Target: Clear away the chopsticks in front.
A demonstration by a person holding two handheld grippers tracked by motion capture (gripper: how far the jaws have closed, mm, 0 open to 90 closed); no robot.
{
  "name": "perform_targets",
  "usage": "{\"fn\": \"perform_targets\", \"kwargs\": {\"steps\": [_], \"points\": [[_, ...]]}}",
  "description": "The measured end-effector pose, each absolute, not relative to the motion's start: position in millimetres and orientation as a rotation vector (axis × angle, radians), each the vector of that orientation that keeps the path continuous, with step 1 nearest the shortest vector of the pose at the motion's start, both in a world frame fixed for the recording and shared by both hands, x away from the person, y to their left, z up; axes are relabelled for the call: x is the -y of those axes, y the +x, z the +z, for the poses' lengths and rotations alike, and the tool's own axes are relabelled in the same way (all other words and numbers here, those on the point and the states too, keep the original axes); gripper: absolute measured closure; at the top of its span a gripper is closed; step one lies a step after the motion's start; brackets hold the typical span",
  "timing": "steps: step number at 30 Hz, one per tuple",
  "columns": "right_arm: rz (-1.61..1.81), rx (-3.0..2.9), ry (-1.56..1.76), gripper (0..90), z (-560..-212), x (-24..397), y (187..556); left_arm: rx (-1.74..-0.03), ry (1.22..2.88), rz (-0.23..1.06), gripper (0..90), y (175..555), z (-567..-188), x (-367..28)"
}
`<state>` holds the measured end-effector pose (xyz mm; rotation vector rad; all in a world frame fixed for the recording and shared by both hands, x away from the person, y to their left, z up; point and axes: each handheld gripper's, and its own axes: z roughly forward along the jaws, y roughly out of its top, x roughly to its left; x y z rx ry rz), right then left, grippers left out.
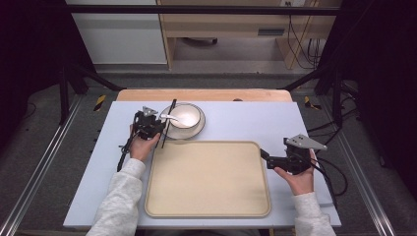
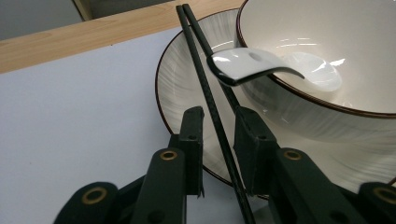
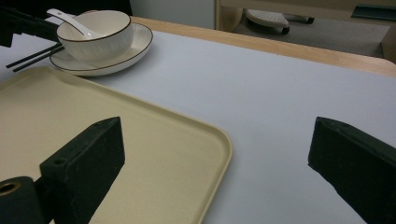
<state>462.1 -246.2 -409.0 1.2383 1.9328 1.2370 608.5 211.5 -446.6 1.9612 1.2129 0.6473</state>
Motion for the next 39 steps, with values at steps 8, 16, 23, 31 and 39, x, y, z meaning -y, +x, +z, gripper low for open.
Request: {"fn": "perform_targets", "kwargs": {"steps": [8, 16, 23, 31, 39], "points": [[1.24, -1.934, 1.238, 4.3, -409, 247, 462, -1.228, 1.99, 0.65, 72.9, 618, -447, -208], [1.237, -1.937, 1.238, 4.4, -410, 247, 462, -1.239, 2.001, 0.632, 80.6, 623, -454, -203], [1.236, -1.937, 1.237, 4.5, -410, 247, 462, -1.266, 1.983, 0.634, 85.2, 624, -455, -202], [1.239, -1.938, 1.24, 4.5, -410, 247, 463, -1.301, 1.96, 0.635, 85.7, 622, -453, -205], [1.24, -1.925, 1.248, 3.8, -409, 248, 462, -1.312, 1.916, 0.637, 85.7, 612, -444, -217]]}}
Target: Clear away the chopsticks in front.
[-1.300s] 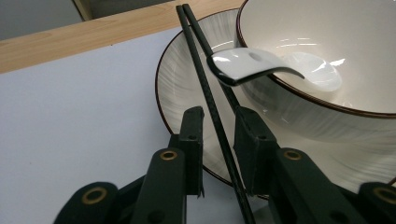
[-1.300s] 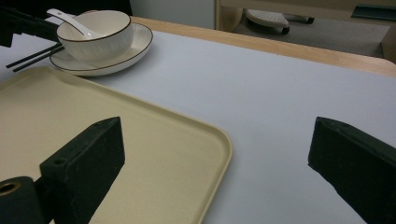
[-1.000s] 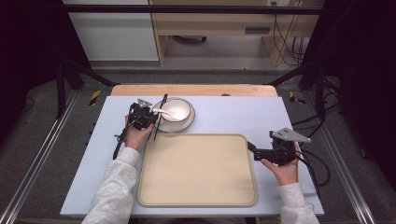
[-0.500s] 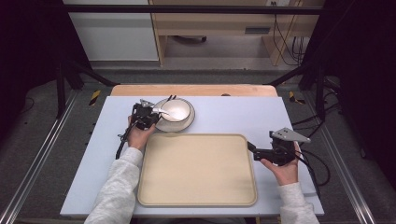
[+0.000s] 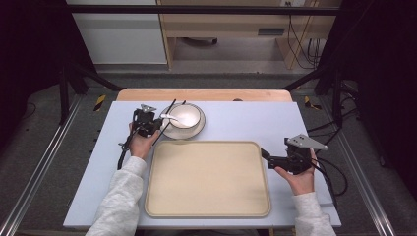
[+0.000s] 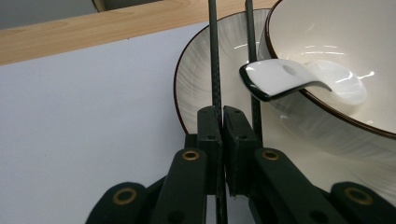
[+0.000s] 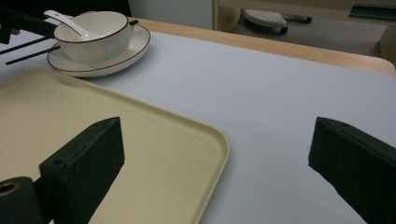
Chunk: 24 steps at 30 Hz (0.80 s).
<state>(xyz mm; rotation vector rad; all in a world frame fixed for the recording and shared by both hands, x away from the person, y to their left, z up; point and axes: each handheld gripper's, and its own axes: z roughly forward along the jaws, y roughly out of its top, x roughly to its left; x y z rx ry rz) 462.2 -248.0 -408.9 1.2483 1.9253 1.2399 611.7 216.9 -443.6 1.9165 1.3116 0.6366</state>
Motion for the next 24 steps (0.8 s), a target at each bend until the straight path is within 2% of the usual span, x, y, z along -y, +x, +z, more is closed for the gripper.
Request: {"fn": "perform_targets", "kwargs": {"steps": [24], "points": [[1.234, -1.906, 1.254, 2.7, -406, 251, 460, -1.356, 1.815, 0.685, 85.8, 556, -426, -248]]}}
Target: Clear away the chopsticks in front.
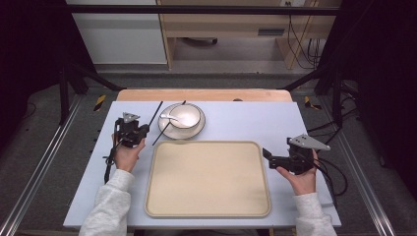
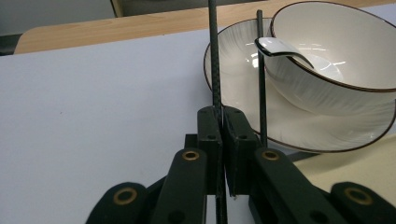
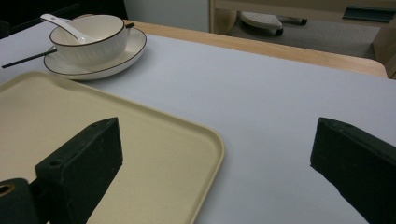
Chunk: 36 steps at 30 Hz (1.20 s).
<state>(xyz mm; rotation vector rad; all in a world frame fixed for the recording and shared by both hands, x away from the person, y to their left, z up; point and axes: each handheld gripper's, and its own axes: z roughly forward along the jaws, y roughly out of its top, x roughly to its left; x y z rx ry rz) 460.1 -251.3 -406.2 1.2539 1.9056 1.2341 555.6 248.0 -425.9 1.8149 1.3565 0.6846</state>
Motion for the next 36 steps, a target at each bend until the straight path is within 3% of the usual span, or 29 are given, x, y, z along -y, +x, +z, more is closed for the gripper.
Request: {"fn": "perform_targets", "kwargs": {"steps": [36], "points": [[1.258, -1.893, 1.253, 2.7, -404, 252, 454, -1.469, 1.64, 0.743, 85.7, 451, -416, -255]]}}
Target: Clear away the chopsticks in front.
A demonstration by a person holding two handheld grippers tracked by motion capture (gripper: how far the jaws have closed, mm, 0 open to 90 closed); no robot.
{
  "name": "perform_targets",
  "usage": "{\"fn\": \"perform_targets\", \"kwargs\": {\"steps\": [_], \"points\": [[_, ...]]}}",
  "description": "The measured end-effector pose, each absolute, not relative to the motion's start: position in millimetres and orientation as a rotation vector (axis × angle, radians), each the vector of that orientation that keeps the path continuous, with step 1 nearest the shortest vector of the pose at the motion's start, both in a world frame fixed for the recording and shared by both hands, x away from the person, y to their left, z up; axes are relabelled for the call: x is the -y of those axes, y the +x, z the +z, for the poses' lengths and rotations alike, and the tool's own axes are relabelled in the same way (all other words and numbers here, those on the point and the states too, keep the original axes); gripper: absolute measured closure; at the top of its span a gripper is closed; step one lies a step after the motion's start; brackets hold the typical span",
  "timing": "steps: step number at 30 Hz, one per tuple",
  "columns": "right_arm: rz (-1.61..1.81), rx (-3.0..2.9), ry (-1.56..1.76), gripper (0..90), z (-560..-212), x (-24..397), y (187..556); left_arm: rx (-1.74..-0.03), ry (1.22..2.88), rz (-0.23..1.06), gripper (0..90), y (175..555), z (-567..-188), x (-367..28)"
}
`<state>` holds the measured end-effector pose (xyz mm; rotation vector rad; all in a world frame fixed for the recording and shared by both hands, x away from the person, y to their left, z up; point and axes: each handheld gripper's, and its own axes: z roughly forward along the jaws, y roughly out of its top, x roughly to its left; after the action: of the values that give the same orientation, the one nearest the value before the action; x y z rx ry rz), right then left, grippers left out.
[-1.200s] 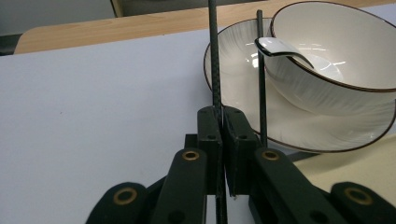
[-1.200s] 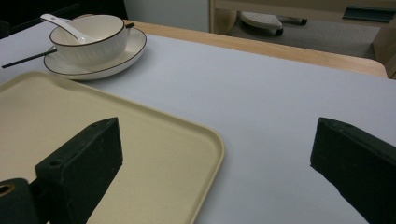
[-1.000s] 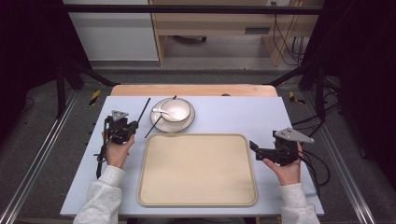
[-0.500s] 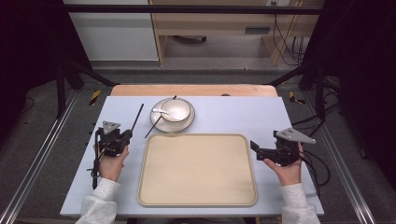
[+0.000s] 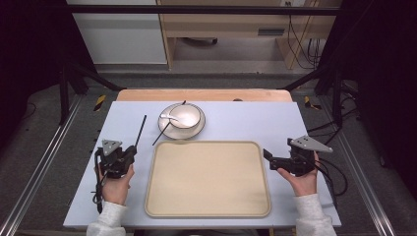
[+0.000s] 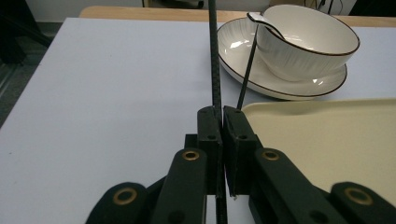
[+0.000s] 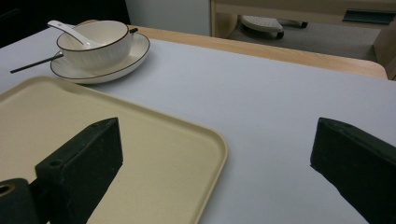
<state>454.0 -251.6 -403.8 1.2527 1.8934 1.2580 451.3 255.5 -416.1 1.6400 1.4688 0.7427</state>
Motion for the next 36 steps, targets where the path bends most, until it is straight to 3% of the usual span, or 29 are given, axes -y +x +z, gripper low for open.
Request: {"fn": "perform_targets", "kwargs": {"steps": [8, 19, 36], "points": [[1.262, -1.891, 1.244, 2.8, -402, 252, 453, -1.476, 1.572, 0.747, 85.7, 426, -414, -243], [1.256, -1.903, 1.24, 2.9, -403, 250, 454, -1.479, 1.569, 0.699, 85.7, 399, -441, -217], [1.243, -1.916, 1.24, 3.0, -405, 247, 455, -1.49, 1.655, 0.648, 85.7, 401, -472, -186]]}}
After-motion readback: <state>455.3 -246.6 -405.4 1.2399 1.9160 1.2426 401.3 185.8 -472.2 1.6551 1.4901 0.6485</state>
